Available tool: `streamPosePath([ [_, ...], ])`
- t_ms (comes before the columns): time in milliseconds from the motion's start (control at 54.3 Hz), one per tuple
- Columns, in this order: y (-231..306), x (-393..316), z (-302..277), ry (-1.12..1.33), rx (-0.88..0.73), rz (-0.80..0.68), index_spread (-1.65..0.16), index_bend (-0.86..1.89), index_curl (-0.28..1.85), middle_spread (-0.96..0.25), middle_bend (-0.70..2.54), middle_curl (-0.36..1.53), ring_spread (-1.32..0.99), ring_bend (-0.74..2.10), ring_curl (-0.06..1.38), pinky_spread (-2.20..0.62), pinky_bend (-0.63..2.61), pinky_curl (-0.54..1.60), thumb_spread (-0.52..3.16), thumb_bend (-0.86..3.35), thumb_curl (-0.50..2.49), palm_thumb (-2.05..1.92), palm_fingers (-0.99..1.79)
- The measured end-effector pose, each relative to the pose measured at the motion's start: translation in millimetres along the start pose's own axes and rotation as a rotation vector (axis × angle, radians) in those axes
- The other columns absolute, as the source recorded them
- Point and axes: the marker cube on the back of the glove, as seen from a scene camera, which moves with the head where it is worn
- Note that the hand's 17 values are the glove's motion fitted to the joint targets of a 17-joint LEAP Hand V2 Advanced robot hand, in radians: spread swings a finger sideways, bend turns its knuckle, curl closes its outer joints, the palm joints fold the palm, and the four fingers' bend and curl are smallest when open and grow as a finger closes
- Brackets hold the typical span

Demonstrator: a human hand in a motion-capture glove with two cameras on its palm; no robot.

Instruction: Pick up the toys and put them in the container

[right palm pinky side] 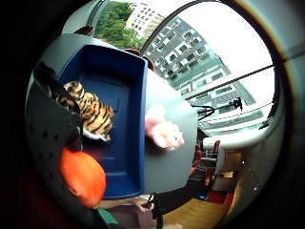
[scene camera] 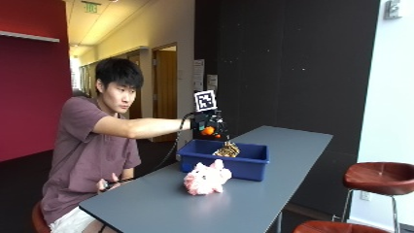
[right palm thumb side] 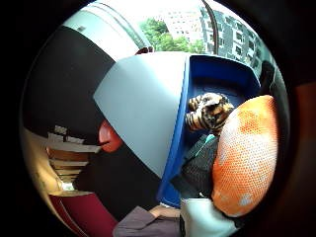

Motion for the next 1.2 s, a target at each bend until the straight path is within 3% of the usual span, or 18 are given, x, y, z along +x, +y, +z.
streamPosePath([
  [111,3.2,1.4,13.0,-0.028,-0.021,0.172,-0.39,0.54,1.17,-0.32,1.15,1.03,-0.40,1.52,0.83,-0.36,1.16,0.61,0.92,-0.01,0.88,0.49,0.88],
  [203,16.5,3.4,21.8,-0.018,-0.121,0.046,-0.38,0.46,1.18,-0.32,1.08,1.02,-0.38,1.54,0.82,-0.33,1.08,0.60,0.95,-0.03,0.86,0.45,0.66],
  [221,20.0,3.1,23.3,-0.021,-0.165,0.013,-0.38,0.47,1.17,-0.32,0.73,0.95,-0.38,1.61,0.83,-0.33,1.13,0.61,1.02,-0.02,0.84,0.43,0.39],
  [240,23.3,2.4,24.8,-0.025,-0.218,-0.008,-0.38,0.49,1.18,-0.31,0.67,0.94,-0.37,1.63,0.84,-0.32,1.16,0.62,1.04,-0.02,0.83,0.43,0.37],
  [313,28.8,-3.3,28.7,-0.049,-0.415,0.056,-0.35,0.35,1.09,-0.25,0.40,0.82,-0.32,1.37,0.77,-0.19,1.15,0.62,1.13,-0.11,0.71,0.11,-0.18],
  [332,29.6,-4.4,28.1,-0.065,-0.440,0.055,-0.33,0.23,1.04,-0.25,0.53,0.84,-0.28,1.20,0.73,-0.17,1.14,0.59,1.13,-0.12,0.68,0.05,-0.26],
  [350,30.0,-6.0,26.1,-0.095,-0.450,0.046,-0.32,0.15,1.00,-0.22,0.42,0.79,-0.24,1.05,0.70,-0.14,1.20,0.59,1.13,-0.14,0.65,-0.02,-0.49],
  [405,28.4,-5.2,14.6,-0.186,-0.410,0.055,-0.30,0.04,0.87,-0.13,0.26,0.71,-0.15,0.78,0.61,-0.07,1.20,0.54,1.12,-0.14,0.59,-0.13,-0.62],
  [516,25.4,16.2,-10.2,-0.248,-0.298,0.087,-0.25,-0.01,0.68,-0.04,0.12,0.61,-0.05,0.52,0.48,0.00,1.13,0.50,1.12,-0.12,0.48,-0.16,-0.49],
  [663,36.1,103.0,-27.3,-0.106,-0.262,0.182,-0.23,0.04,0.53,0.00,0.10,0.50,0.02,0.40,0.41,0.05,1.01,0.44,1.13,-0.10,0.38,-0.15,-0.37],
  [774,56.6,139.4,-25.1,-0.097,-0.259,0.038,-0.23,0.05,0.45,0.01,0.10,0.44,0.03,0.36,0.40,0.06,0.95,0.41,1.15,-0.10,0.32,-0.14,-0.32],
  [848,59.1,154.5,-18.8,-0.169,-0.249,0.222,-0.22,0.06,0.40,0.01,0.11,0.40,0.04,0.35,0.39,0.06,0.92,0.40,1.16,-0.09,0.29,-0.14,-0.30],
  [921,70.3,173.3,-7.5,-0.164,-0.245,0.188,-0.21,0.07,0.36,0.02,0.12,0.38,0.04,0.35,0.39,0.06,0.88,0.38,1.17,-0.09,0.26,-0.13,-0.27],
  [1013,76.9,191.4,9.1,-0.178,-0.270,0.327,-0.21,0.07,0.32,0.02,0.13,0.36,0.03,0.34,0.39,0.06,0.84,0.37,1.19,-0.08,0.24,-0.11,-0.24],
  [1198,96.5,225.1,57.9,-0.168,-0.311,0.412,-0.20,0.08,0.27,0.01,0.14,0.33,0.02,0.33,0.39,0.05,0.80,0.35,1.34,-0.01,0.24,-0.01,-0.21],
])
